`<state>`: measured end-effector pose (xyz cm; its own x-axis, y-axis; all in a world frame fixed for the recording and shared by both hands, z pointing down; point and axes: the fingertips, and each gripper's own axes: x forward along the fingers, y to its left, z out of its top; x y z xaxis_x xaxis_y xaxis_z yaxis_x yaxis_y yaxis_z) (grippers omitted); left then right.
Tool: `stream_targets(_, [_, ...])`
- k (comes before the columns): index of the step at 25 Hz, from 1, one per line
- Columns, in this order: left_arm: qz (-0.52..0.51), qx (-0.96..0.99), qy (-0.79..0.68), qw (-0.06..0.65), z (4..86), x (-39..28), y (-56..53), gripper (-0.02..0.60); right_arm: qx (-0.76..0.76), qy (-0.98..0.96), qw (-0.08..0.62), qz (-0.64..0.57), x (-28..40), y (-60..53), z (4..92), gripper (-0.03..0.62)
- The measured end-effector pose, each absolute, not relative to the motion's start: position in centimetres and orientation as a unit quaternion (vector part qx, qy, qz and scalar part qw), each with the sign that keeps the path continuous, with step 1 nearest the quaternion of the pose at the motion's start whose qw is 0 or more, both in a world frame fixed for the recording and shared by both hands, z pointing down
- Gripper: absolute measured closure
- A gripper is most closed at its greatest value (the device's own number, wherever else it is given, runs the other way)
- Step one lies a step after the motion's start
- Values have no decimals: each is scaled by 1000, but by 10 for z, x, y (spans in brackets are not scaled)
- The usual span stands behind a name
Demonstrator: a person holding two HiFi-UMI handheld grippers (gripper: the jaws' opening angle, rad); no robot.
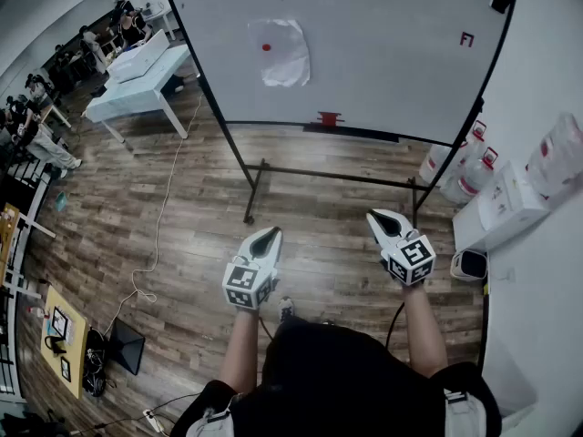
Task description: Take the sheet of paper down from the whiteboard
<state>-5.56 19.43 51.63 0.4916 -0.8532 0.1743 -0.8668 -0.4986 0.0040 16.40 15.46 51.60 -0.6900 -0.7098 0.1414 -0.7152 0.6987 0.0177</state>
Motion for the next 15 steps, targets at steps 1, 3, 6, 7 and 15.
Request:
stream_targets(1, [74,862,-500,46,513,-56,195,555,389,-919,69,19,165,155,515,589])
stream_targets(3, [72,861,-502,47,509,-58,196,555,390,-918,68,18,165,155,514,589])
stream_targets(6, [69,861,-502,48,512,-62,198,555,392,-918,64,23,166,157,515,589])
stream_targets(7, [70,861,-502,48,512,-62,199,555,392,-917,63,26,165,158,516,589])
stream_targets(15, [76,861,-500,40,507,-72,202,556,389,-918,66,35,152,161,526,589])
